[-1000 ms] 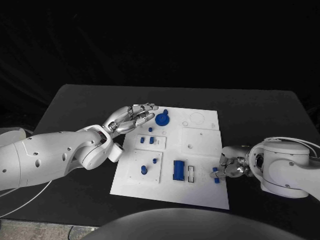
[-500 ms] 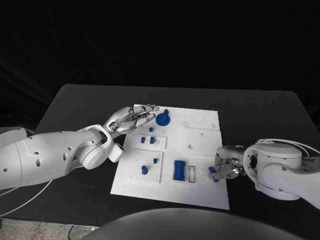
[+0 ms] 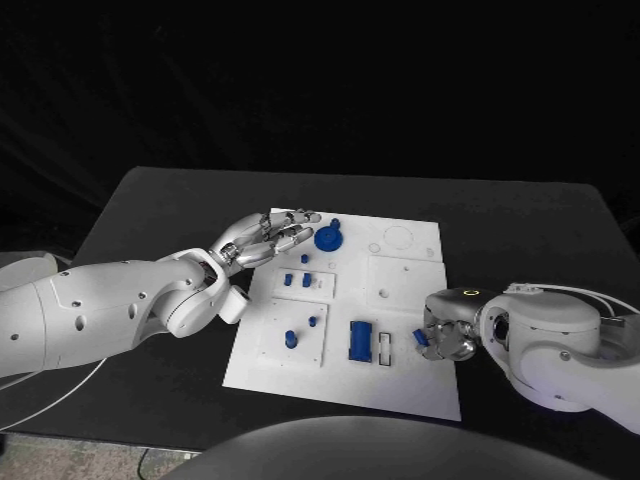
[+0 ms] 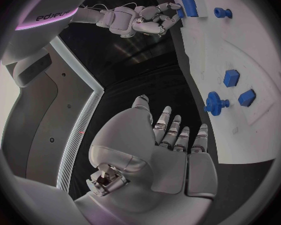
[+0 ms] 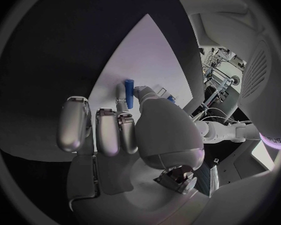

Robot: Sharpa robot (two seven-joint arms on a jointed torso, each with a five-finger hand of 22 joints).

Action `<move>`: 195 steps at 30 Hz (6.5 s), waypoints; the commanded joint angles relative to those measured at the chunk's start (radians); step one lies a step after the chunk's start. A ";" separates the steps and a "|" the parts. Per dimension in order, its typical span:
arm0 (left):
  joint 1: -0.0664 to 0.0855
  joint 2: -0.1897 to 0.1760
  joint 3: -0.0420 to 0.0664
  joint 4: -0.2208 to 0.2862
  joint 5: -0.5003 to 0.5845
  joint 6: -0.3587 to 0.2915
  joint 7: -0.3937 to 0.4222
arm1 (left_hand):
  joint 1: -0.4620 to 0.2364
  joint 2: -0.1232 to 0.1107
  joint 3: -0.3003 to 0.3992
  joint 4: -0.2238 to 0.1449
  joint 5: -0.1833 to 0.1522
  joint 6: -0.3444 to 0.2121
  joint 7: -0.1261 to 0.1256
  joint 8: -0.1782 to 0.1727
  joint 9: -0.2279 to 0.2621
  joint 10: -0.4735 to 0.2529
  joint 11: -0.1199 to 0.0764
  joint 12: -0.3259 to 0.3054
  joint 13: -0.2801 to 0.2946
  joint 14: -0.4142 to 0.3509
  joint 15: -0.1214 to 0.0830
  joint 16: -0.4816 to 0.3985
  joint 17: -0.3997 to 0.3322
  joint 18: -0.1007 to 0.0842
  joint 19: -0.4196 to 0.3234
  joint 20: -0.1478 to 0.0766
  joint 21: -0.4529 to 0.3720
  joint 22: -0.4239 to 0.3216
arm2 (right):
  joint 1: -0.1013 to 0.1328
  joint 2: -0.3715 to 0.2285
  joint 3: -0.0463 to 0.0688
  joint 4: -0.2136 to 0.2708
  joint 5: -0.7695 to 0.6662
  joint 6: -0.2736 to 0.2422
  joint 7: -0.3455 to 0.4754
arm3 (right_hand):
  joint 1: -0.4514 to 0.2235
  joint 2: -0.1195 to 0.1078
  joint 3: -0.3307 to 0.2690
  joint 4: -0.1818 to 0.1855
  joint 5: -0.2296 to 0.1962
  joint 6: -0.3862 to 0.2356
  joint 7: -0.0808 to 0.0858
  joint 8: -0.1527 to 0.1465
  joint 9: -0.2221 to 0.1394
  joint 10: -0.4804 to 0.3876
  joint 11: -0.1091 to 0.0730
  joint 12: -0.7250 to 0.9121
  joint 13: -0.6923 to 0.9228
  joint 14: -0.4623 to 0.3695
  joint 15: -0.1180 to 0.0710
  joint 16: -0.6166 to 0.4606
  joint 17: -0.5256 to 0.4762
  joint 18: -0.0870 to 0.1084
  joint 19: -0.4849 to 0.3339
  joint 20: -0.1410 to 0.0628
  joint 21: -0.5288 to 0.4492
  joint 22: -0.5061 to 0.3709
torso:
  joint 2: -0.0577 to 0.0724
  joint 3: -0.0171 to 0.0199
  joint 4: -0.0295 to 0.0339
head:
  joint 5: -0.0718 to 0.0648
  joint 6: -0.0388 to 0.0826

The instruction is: Assemble the parts on the task board

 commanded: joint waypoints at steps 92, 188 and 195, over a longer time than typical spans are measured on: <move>-0.001 0.012 0.000 -0.003 0.012 0.062 -0.037 | 0.040 0.012 0.017 -0.010 0.022 -0.004 0.009 0.001 0.000 0.009 0.011 0.005 0.001 0.016 0.023 0.010 0.006 0.014 0.013 0.004 0.008 0.008 | 0.002 0.073 -0.004 -0.075 0.740 -0.209 0.005 | -0.306 0.002 0.262 -0.164 -0.321 -0.119 -0.019 0.129 -0.064 0.105 0.008 0.000 0.263 0.052 0.012 0.004 -0.008 0.003 -0.009 0.015 0.027 0.166 | 0.000 -0.0004 -0.0001 | 0.006 0.000; -0.003 0.008 0.000 -0.007 0.021 0.094 -0.063 | 0.080 0.012 0.035 -0.016 0.056 0.017 0.014 0.008 0.003 0.013 0.016 0.007 0.001 0.023 0.030 0.013 0.007 0.011 0.020 0.005 0.014 0.013 | -0.035 0.055 -0.004 -0.052 0.467 -0.155 0.004 | -0.136 0.152 -0.132 -0.033 -0.609 -0.003 -0.123 0.830 0.485 0.105 -0.080 0.000 0.263 0.059 -0.057 0.018 0.019 0.005 -0.006 -0.047 0.014 0.166 | 0.000 0.0001 0.0002 | 0.008 0.000; -0.003 0.000 0.000 -0.001 0.022 0.089 -0.056 | 0.081 0.012 0.035 -0.016 0.056 0.018 0.014 0.008 0.003 0.012 0.016 0.006 0.001 0.023 0.031 0.013 0.007 0.011 0.020 0.005 0.014 0.013 | -0.035 0.027 -0.003 -0.029 0.467 -0.212 0.038 | -0.169 0.094 -0.179 -0.030 -0.675 -0.063 -0.119 0.726 0.429 0.105 -0.077 0.000 0.263 0.059 -0.056 0.019 0.020 0.004 -0.005 -0.046 0.018 0.166 | -0.002 0.0004 -0.0019 | 0.013 0.000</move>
